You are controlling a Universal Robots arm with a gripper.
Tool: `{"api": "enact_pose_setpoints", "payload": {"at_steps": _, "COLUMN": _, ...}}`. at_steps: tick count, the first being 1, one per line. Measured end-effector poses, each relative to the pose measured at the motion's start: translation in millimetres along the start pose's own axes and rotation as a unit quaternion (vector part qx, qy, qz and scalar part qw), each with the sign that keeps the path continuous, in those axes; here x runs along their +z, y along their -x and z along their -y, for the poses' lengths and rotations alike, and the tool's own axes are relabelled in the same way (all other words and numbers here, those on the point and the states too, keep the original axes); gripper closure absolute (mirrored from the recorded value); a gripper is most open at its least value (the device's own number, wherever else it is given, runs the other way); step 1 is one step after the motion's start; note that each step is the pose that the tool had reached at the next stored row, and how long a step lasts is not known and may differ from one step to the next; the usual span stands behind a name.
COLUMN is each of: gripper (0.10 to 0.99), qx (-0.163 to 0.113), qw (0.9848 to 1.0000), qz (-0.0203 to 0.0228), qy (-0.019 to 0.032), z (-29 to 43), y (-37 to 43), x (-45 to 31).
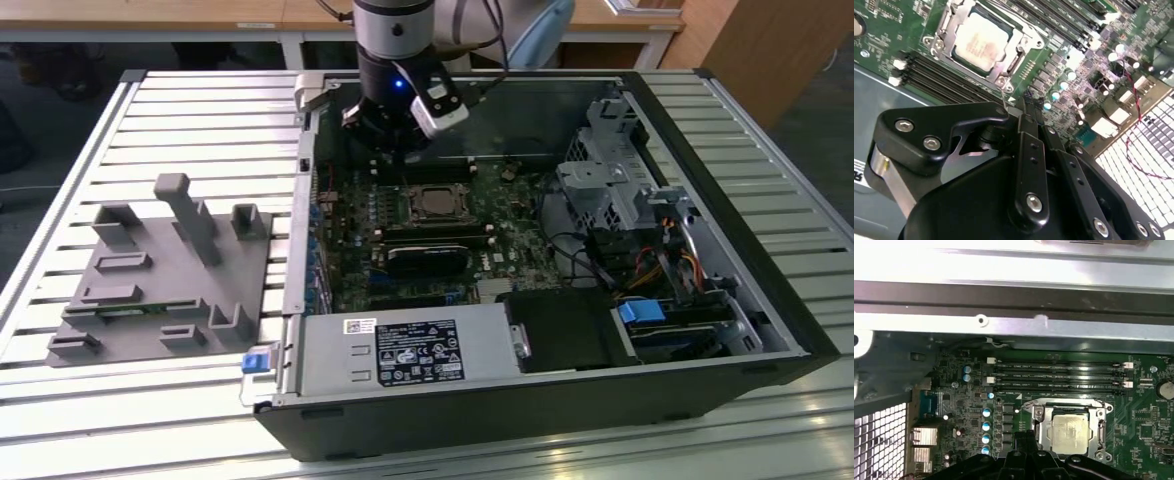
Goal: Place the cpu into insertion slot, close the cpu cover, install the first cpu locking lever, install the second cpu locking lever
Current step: 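Install the first cpu locking lever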
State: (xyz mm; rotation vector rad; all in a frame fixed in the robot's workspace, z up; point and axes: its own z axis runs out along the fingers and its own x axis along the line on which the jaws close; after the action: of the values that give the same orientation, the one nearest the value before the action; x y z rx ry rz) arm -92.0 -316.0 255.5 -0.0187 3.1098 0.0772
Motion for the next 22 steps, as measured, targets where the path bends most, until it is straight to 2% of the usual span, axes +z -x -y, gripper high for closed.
{"api": "enact_pose_setpoints", "payload": {"at_steps": 4, "gripper": 0.976, "qx": 0.001, "qw": 1.0000, "qz": 0.0001, "qy": 0.0001, "z": -1.0, "y": -7.5, "x": -0.1}}
{"api": "enact_pose_setpoints", "payload": {"at_steps": 7, "gripper": 0.976, "qx": 0.001, "qw": 1.0000, "qz": 0.0001, "qy": 0.0001, "z": -3.0, "y": -9.7, "x": 0.2}}
{"api": "enact_pose_setpoints", "payload": {"at_steps": 22, "gripper": 0.976, "qx": 0.002, "qw": 1.0000, "qz": 0.0001, "qy": 0.0002, "z": -15.5, "y": -14.5, "x": 2.4}}
